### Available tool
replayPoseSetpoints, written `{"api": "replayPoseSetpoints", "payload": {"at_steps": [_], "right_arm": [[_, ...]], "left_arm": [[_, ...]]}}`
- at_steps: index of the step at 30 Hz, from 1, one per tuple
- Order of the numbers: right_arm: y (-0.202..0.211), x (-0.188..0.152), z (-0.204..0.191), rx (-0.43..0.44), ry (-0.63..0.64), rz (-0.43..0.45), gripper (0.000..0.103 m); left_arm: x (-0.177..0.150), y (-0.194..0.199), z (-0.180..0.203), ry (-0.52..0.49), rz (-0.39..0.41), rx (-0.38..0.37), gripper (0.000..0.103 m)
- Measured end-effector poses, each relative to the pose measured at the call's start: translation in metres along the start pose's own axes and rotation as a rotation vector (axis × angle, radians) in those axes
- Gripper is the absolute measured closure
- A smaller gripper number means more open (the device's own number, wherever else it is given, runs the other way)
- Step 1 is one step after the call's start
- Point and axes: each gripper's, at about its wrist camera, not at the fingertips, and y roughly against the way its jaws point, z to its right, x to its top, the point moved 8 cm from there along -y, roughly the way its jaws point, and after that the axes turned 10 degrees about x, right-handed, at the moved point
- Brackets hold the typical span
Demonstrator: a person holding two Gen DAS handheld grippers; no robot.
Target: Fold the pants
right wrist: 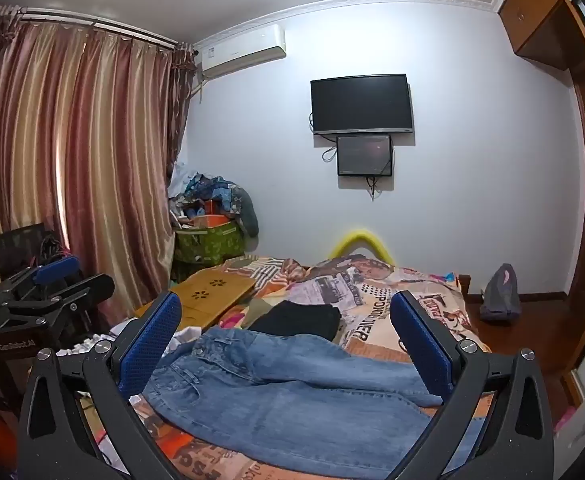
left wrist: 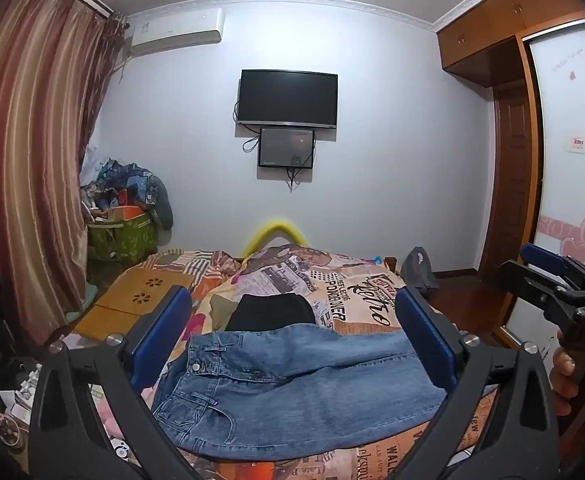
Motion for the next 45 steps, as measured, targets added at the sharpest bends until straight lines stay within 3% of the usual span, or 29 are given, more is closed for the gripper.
{"api": "replayPoseSetpoints", "payload": {"at_steps": [13,45], "right_arm": [[-0.003,0.004,-0.015,-0.016,0.008,0.004,0.000],[-0.003,0.002,-0.009,-0.010,0.013,0.002,0.000]], "left_arm": [[0.000,-0.009,-0.013,-0.003,-0.001,0.007,0.000],[-0.001,-0.003,0.000,-0.022,-0.002,0.003,0.000]]}}
